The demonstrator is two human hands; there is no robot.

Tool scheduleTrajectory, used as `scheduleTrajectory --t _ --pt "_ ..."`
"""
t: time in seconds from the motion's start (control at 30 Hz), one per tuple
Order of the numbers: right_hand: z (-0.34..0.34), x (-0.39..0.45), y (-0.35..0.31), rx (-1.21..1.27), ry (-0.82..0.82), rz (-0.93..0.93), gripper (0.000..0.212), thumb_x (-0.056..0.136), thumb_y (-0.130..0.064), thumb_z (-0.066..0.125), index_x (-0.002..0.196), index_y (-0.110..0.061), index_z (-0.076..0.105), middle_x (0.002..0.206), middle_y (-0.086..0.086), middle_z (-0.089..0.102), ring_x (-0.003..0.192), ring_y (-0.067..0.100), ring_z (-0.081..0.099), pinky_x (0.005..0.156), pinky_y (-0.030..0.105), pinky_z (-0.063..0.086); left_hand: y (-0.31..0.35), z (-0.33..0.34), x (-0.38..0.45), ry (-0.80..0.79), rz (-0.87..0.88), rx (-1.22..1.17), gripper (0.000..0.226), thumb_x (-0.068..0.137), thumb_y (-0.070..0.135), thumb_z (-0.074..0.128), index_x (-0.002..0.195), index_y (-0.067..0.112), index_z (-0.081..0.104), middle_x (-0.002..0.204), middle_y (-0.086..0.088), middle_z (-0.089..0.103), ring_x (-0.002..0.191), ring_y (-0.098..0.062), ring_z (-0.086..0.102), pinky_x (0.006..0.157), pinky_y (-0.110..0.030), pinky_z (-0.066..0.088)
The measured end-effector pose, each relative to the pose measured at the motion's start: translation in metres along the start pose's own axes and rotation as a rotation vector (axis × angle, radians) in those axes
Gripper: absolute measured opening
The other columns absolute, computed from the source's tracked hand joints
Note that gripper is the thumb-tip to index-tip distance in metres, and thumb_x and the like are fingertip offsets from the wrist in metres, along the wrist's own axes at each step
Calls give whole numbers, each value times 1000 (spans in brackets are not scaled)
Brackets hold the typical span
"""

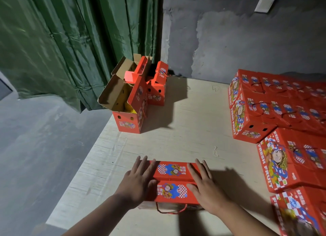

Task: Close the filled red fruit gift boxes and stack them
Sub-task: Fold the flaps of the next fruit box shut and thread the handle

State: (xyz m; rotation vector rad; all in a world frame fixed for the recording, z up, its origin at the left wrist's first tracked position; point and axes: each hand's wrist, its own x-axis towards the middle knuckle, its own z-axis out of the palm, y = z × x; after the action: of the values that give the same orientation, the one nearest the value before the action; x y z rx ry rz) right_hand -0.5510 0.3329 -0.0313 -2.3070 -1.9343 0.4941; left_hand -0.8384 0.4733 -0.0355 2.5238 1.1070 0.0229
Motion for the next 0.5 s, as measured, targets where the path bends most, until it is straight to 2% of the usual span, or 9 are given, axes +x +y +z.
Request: scheduleTrajectory --t 0.1,0.3,0.43,0.5 --pt "3 -9 0 -31 27 -22 81 102 -71 28 163 -43 -17 166 -15 -37 152 11 -37 127 41 21 3 4 -11 23 26 -39 79 99 82 15 160 47 -21 171 15 -23 157 -13 -26 126 -53 23" --pt "14 -25 3 -17 52 -54 103 87 -92 26 166 -36 -10 169 -12 -32 156 13 -30 123 42 29 0 17 -36 14 29 -1 87 98 84 13 163 37 -20 169 19 -28 156 -8 -26 127 -51 25" --pt "14 -27 7 15 19 -65 125 73 -101 41 165 -37 -14 169 -10 -32 156 15 -30 122 48 35 4 16 -36 26 20 -81 87 98 84 18 163 39 -19 169 18 -30 156 -10 -29 130 -52 19" --pt "13 -27 7 32 17 -68 137 63 -103 51 165 -38 -14 170 -9 -30 157 16 -28 121 49 35 5 17 -37 64 -8 -184 84 99 82 26 163 45 -13 169 16 -31 156 -14 -28 128 -49 24"
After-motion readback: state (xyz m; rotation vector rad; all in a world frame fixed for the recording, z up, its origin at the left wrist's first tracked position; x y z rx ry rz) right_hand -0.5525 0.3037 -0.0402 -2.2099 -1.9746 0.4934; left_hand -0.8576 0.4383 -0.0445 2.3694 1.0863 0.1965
